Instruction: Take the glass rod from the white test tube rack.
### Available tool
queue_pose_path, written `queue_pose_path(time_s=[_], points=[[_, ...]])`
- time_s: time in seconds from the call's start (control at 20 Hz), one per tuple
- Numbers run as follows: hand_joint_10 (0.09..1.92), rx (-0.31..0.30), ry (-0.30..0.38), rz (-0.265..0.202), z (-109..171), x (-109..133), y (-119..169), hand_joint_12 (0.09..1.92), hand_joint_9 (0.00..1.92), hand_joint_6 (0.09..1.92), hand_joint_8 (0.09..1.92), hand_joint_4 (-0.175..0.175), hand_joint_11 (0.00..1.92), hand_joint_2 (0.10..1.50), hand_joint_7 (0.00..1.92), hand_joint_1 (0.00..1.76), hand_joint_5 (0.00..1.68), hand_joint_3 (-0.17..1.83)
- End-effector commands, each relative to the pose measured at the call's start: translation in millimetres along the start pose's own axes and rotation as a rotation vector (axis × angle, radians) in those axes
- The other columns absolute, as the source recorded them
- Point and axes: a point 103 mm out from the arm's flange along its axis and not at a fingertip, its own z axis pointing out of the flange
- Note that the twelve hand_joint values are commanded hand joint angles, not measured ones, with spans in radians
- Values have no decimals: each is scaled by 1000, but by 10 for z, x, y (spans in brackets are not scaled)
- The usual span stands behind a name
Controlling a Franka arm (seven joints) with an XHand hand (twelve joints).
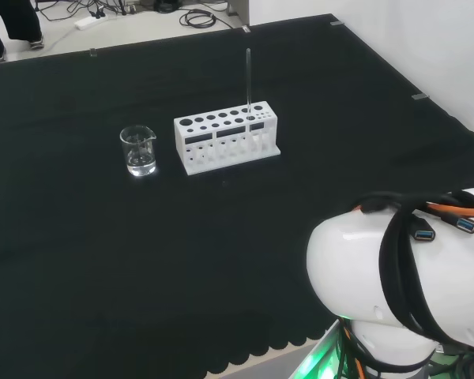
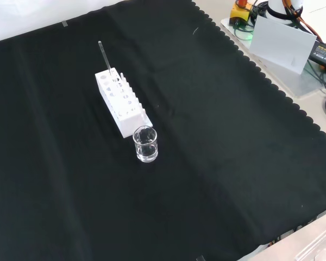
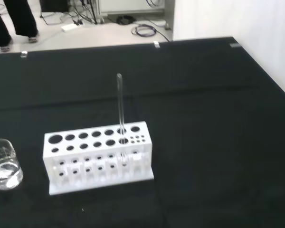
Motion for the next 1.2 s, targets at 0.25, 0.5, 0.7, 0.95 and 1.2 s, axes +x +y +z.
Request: queue_pose_path(time_s=[0.25, 0.5, 0.7, 0.95, 1.2], points=[[858, 28, 8, 21, 68, -53, 20, 1204, 14, 87, 559, -162, 0, 902, 0, 613, 153, 477], [868, 30, 5, 11, 70, 1, 116, 1244, 26, 87, 584, -165, 0, 906, 0, 604, 158, 478], [871, 37, 0, -17, 66, 71, 289, 1344, 59, 87, 629, -168, 3, 908, 0, 600, 166, 483], [866, 35, 19, -47, -27, 117, 469, 1384, 106, 87, 684, -171, 69, 906, 0, 595, 176, 491], [861, 49, 18, -87, -105, 209, 664, 1379, 134, 87, 738, -171, 99, 901, 0, 597, 186, 496]])
